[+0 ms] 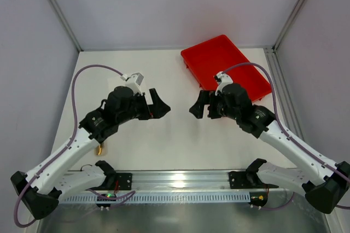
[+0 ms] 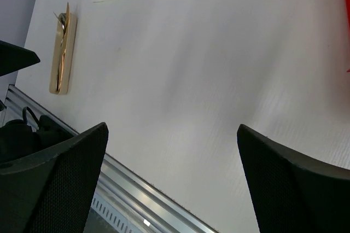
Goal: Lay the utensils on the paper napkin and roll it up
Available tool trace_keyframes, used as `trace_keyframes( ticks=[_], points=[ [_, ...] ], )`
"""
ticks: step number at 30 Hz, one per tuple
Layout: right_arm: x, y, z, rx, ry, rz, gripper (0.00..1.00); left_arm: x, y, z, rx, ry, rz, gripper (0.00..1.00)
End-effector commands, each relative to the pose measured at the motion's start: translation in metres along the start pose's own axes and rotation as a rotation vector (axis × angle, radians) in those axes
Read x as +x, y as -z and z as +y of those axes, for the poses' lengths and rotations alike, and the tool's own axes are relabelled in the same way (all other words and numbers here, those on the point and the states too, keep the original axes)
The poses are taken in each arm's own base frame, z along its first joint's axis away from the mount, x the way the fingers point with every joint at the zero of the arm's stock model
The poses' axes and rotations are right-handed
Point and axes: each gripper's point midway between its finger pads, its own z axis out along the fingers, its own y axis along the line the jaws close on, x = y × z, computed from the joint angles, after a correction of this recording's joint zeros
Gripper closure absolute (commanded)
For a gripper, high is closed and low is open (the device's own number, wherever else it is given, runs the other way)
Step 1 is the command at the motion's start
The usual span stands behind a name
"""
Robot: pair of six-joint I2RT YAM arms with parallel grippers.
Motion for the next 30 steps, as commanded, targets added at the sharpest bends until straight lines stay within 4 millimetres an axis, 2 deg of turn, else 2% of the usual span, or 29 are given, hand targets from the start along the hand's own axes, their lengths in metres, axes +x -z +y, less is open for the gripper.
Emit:
trace_keyframes(
  ticks=[1, 4, 5, 6, 10, 11, 13, 15, 16, 17, 18, 19, 20, 21, 22, 23, 25, 26, 27, 30],
  points=[
    [-0.026, 0.013, 0.020, -0.069, -0.024, -0.088, 0.00, -0.009, 0.008, -0.002, 0.009, -0.006, -0.056, 0.00],
    [-0.032, 0.017, 0.014, -0.027, -0.051, -0.120, 0.00, -0.011, 0.011, -0.002, 0.013, -0.017, -0.071, 0.00],
    [-0.040, 0.019, 0.002, 0.044, -0.064, -0.157, 0.00, -0.012, 0.012, -0.002, 0.017, -0.021, -0.078, 0.00],
    [-0.041, 0.020, -0.001, 0.063, -0.071, -0.163, 0.01, -0.012, 0.011, -0.002, 0.016, -0.034, -0.076, 0.01],
    [-0.044, 0.024, -0.004, 0.092, -0.054, -0.156, 0.00, -0.030, 0.012, 0.005, -0.056, -0.077, -0.128, 0.01],
    [-0.042, 0.025, -0.005, 0.096, -0.051, -0.148, 0.00, -0.043, 0.015, 0.002, -0.073, -0.087, -0.161, 0.02],
    [-0.040, 0.025, -0.004, 0.085, -0.029, -0.141, 0.01, -0.046, 0.010, 0.008, -0.126, -0.125, -0.145, 0.05],
    [-0.036, 0.022, -0.002, 0.063, -0.010, -0.132, 0.00, -0.067, 0.012, 0.008, -0.173, -0.146, -0.186, 0.13],
    [-0.035, 0.022, 0.000, 0.051, 0.000, -0.126, 0.00, -0.069, 0.005, 0.016, -0.221, -0.171, -0.168, 0.17],
    [-0.034, 0.022, 0.001, 0.045, 0.007, -0.121, 0.00, -0.075, 0.004, 0.022, -0.257, -0.168, -0.173, 0.29],
    [-0.034, 0.022, 0.000, 0.048, 0.012, -0.119, 0.00, -0.097, 0.009, 0.029, -0.300, -0.140, -0.213, 0.38],
    [-0.034, 0.023, -0.002, 0.057, 0.018, -0.121, 0.00, -0.097, -0.002, 0.043, -0.344, -0.122, -0.173, 0.47],
    [-0.034, 0.025, -0.003, 0.058, 0.035, -0.122, 0.00, -0.105, -0.005, 0.051, -0.359, -0.091, -0.171, 0.59],
    [-0.033, 0.026, -0.003, 0.056, 0.044, -0.120, 0.00, -0.124, -0.004, 0.071, -0.398, -0.032, -0.194, 0.65],
    [-0.032, 0.027, -0.002, 0.050, 0.053, -0.120, 0.01, -0.127, -0.009, 0.080, -0.395, 0.005, -0.174, 0.70],
    [-0.033, 0.029, -0.002, 0.039, 0.063, -0.129, 0.00, -0.135, -0.019, 0.109, -0.451, 0.064, -0.160, 0.79],
    [-0.031, 0.031, 0.000, 0.023, 0.076, -0.133, 0.01, -0.145, -0.028, 0.129, -0.491, 0.100, -0.156, 0.87],
    [-0.028, 0.029, 0.001, 0.006, 0.083, -0.134, 0.01, -0.139, -0.048, 0.151, -0.530, 0.124, -0.103, 0.93],
    [-0.029, 0.033, 0.003, -0.011, 0.090, -0.152, 0.02, -0.141, -0.052, 0.167, -0.559, 0.146, -0.093, 0.97],
    [-0.026, 0.036, 0.009, -0.065, 0.105, -0.162, 0.02, -0.135, -0.083, 0.208, -0.631, 0.194, 0.003, 1.00]
  ],
)
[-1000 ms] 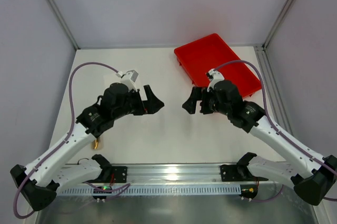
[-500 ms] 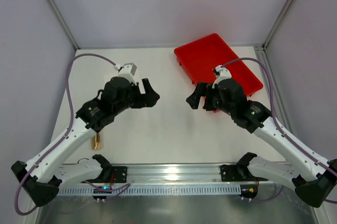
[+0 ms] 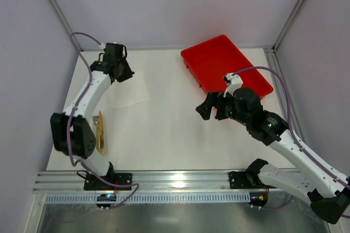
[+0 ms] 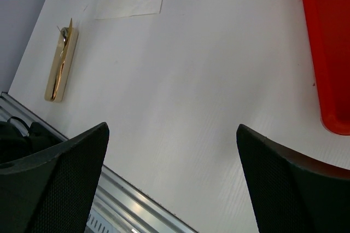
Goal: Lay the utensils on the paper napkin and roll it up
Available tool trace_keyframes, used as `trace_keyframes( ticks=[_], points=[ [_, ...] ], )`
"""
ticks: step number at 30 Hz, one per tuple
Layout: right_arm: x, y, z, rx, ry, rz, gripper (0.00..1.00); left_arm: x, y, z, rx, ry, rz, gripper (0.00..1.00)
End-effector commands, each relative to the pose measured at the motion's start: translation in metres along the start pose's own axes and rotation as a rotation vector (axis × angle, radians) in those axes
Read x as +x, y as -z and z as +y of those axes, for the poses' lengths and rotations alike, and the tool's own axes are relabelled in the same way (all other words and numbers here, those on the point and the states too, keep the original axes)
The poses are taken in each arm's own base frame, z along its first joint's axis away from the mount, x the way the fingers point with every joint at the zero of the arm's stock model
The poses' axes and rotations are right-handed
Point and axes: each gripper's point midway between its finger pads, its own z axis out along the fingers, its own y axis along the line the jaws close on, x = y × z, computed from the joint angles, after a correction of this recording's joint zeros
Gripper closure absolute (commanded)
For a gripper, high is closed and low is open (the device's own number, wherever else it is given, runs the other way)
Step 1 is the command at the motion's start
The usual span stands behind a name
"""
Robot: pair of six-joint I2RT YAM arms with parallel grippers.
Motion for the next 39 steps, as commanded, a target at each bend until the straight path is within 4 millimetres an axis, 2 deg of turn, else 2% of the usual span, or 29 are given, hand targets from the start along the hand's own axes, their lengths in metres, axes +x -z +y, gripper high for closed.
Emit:
trace_keyframes(
  ticks=[1, 2, 3, 5, 6, 9, 10, 13, 28, 39],
  points=[
    [-0.009, 0.006, 0.013, -0.091, 0.039, -0.057, 0.02, 0.011, -0.036, 0.011, -0.052, 0.003, 0.114, 1.00],
    [-0.007, 0.006, 0.012, -0.089, 0.040, -0.058, 0.02, 0.004, -0.043, 0.015, -0.077, 0.006, 0.104, 1.00],
    [-0.007, 0.006, 0.012, -0.089, 0.040, -0.060, 0.02, 0.014, -0.060, 0.024, -0.117, 0.001, 0.142, 1.00],
    [-0.007, 0.008, 0.012, -0.093, 0.046, -0.065, 0.02, 0.012, -0.073, 0.029, -0.152, -0.010, 0.146, 1.00],
    [-0.006, 0.009, 0.013, -0.099, 0.048, -0.061, 0.02, 0.021, -0.085, 0.033, -0.172, -0.016, 0.177, 1.00],
    [-0.005, 0.009, 0.012, -0.096, 0.059, -0.060, 0.02, 0.027, -0.101, 0.030, -0.157, -0.020, 0.209, 1.00],
    [-0.005, 0.009, 0.011, -0.096, 0.065, -0.060, 0.02, 0.036, -0.111, 0.033, -0.160, -0.025, 0.236, 1.00],
    [-0.005, 0.009, 0.011, -0.095, 0.076, -0.059, 0.02, 0.051, -0.124, 0.037, -0.166, -0.025, 0.283, 1.00],
    [-0.004, 0.004, 0.006, -0.072, 0.072, -0.064, 0.02, 0.107, -0.142, 0.036, -0.139, -0.098, 0.402, 1.00],
    [-0.002, 0.005, 0.005, -0.069, 0.041, -0.065, 0.02, 0.147, -0.133, 0.021, -0.120, -0.168, 0.436, 1.00]
  ],
)
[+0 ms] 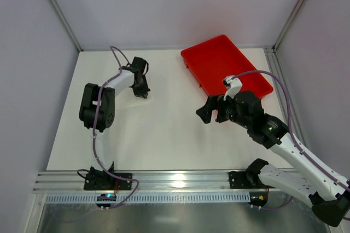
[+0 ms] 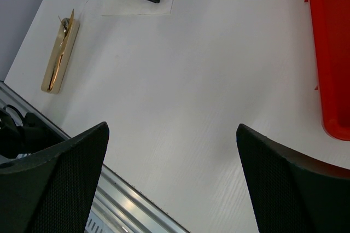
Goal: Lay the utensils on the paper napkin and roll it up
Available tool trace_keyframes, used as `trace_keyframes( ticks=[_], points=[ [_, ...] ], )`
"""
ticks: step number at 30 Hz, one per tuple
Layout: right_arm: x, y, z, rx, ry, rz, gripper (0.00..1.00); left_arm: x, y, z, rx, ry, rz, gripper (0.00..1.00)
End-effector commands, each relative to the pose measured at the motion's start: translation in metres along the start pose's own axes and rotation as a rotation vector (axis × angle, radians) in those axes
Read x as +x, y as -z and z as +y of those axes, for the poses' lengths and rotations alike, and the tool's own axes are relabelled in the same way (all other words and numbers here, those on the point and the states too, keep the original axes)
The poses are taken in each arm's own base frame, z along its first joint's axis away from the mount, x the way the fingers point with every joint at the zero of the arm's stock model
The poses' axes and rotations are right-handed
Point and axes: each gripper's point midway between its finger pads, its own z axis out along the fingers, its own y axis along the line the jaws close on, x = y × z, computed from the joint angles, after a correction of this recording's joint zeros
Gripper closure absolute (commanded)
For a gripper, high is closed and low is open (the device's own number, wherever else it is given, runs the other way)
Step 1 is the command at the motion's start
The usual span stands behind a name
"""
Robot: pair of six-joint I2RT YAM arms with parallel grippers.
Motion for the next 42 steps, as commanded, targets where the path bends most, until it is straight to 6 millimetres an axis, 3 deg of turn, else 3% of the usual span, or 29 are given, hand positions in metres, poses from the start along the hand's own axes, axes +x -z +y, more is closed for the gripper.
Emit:
trace_keyframes(
  ticks=[1, 4, 10, 13, 16, 18, 24, 27, 28, 29, 30, 31, 32, 33, 34, 35, 36, 38, 40, 42],
  points=[
    [-0.011, 0.003, 0.003, -0.013, -0.007, -0.053, 0.02, 0.023, -0.002, -0.005, 0.006, -0.041, 0.028, 1.00],
    [-0.011, 0.005, 0.003, -0.009, -0.011, -0.052, 0.02, 0.034, 0.006, -0.016, 0.022, -0.063, 0.023, 1.00],
    [-0.007, 0.007, -0.007, 0.037, -0.032, -0.058, 0.02, 0.080, 0.024, -0.036, 0.063, -0.109, 0.025, 1.00],
    [-0.001, 0.006, -0.010, 0.048, -0.050, -0.040, 0.02, 0.122, 0.030, -0.043, 0.084, -0.149, 0.047, 1.00],
    [0.003, 0.004, -0.011, 0.054, -0.073, -0.033, 0.02, 0.147, 0.041, -0.058, 0.130, -0.163, 0.039, 1.00],
    [0.007, 0.003, -0.012, 0.057, -0.079, -0.025, 0.03, 0.171, 0.041, -0.052, 0.125, -0.174, 0.058, 1.00],
    [0.014, -0.012, -0.011, 0.039, -0.088, -0.003, 0.08, 0.212, 0.079, -0.071, 0.272, -0.182, 0.059, 0.97],
    [0.022, -0.037, -0.016, 0.065, -0.062, 0.041, 0.18, 0.201, 0.106, -0.072, 0.302, -0.177, 0.013, 0.93],
    [0.013, -0.044, -0.013, 0.064, -0.056, 0.030, 0.24, 0.186, 0.115, -0.073, 0.287, -0.175, -0.042, 0.93],
    [0.023, -0.063, -0.019, 0.093, -0.051, 0.087, 0.37, 0.182, 0.125, -0.067, 0.275, -0.190, -0.060, 0.92],
    [0.024, -0.072, -0.017, 0.090, -0.047, 0.108, 0.42, 0.176, 0.129, -0.065, 0.266, -0.196, -0.074, 0.92],
    [0.010, -0.082, -0.011, 0.079, -0.045, 0.086, 0.47, 0.163, 0.134, -0.061, 0.252, -0.181, -0.104, 0.92],
    [0.017, -0.093, 0.000, 0.021, -0.046, 0.138, 0.59, 0.159, 0.134, -0.054, 0.230, -0.182, -0.108, 0.93],
    [0.031, -0.113, -0.004, 0.030, -0.045, 0.200, 0.65, 0.158, 0.132, -0.044, 0.197, -0.193, -0.099, 0.94],
    [0.023, -0.126, 0.005, -0.002, -0.043, 0.200, 0.81, 0.152, 0.128, -0.032, 0.169, -0.164, -0.092, 0.96],
    [0.025, -0.137, 0.008, -0.018, -0.045, 0.219, 0.87, 0.153, 0.124, -0.026, 0.161, -0.151, -0.066, 0.97],
    [0.043, -0.156, 0.008, -0.030, -0.058, 0.286, 0.92, 0.148, 0.119, -0.016, 0.148, -0.113, -0.058, 0.97],
    [0.037, -0.176, 0.013, -0.047, -0.068, 0.281, 0.96, 0.151, 0.111, -0.003, 0.137, -0.078, -0.037, 0.98],
    [0.049, -0.202, 0.010, -0.029, -0.083, 0.321, 0.96, 0.146, 0.106, 0.007, 0.116, -0.043, -0.043, 1.00],
    [0.056, -0.216, 0.008, -0.014, -0.078, 0.336, 0.96, 0.143, 0.097, 0.022, 0.053, -0.010, -0.042, 1.00]
  ],
)
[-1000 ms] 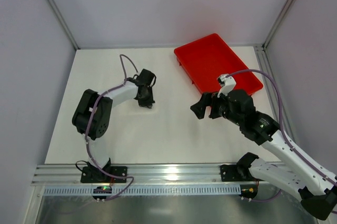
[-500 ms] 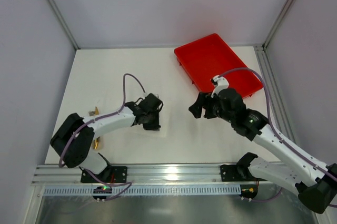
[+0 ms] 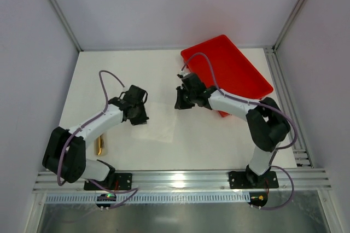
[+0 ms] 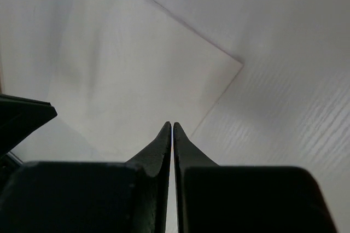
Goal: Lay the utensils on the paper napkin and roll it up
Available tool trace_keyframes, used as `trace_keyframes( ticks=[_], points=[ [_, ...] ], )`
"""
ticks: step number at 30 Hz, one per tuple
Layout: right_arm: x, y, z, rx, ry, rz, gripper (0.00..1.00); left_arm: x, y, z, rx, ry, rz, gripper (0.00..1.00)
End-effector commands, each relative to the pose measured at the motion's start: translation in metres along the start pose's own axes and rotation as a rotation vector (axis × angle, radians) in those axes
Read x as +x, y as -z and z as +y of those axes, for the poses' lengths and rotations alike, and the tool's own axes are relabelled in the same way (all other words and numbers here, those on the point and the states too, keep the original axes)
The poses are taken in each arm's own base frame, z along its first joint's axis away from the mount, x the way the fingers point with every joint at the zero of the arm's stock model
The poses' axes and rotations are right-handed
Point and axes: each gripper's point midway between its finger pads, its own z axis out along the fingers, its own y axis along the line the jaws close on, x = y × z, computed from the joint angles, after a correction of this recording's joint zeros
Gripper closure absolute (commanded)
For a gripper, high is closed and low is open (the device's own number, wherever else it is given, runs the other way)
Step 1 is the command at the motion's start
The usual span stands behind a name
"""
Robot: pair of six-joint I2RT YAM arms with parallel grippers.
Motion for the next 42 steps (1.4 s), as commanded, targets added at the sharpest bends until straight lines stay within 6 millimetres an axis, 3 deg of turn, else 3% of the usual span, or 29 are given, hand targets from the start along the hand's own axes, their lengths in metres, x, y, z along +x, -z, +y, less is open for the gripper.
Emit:
trace_keyframes(
  ticks=[1, 8, 13, 18, 21, 25, 31, 37, 42],
  points=[
    [-0.028, -0.015, 0.024, -0.062, 0.018, -0.062, 0.96, 0.005, -0.008, 0.024, -0.094, 0.010, 0.026, 1.00],
    [-0.005, -0.050, -0.007, 0.049, 0.026, -0.022, 0.96, -0.002, -0.030, 0.032, -0.155, 0.025, 0.043, 1.00],
    [0.007, -0.054, -0.025, 0.106, 0.009, -0.030, 0.96, -0.007, -0.044, 0.028, -0.160, 0.013, 0.063, 1.00],
    [0.016, -0.049, -0.040, 0.162, -0.021, -0.058, 0.96, -0.013, -0.055, 0.016, -0.124, 0.000, 0.067, 1.00],
    [0.032, -0.045, -0.054, 0.202, -0.040, -0.046, 0.96, -0.019, -0.058, 0.010, -0.111, -0.012, 0.065, 1.00],
    [0.035, -0.023, -0.061, 0.241, -0.067, -0.082, 0.96, -0.024, -0.061, -0.004, -0.056, -0.046, 0.061, 1.00],
    [0.052, 0.005, -0.081, 0.354, -0.075, -0.089, 0.96, -0.012, -0.064, -0.037, 0.040, -0.118, 0.093, 1.00],
    [0.047, 0.020, -0.077, 0.346, -0.047, -0.111, 0.96, -0.003, -0.065, -0.058, 0.099, -0.152, 0.092, 1.00],
    [0.015, 0.017, -0.043, 0.202, 0.012, -0.178, 0.96, -0.008, -0.066, -0.061, 0.097, -0.161, 0.089, 1.00]
  ],
)
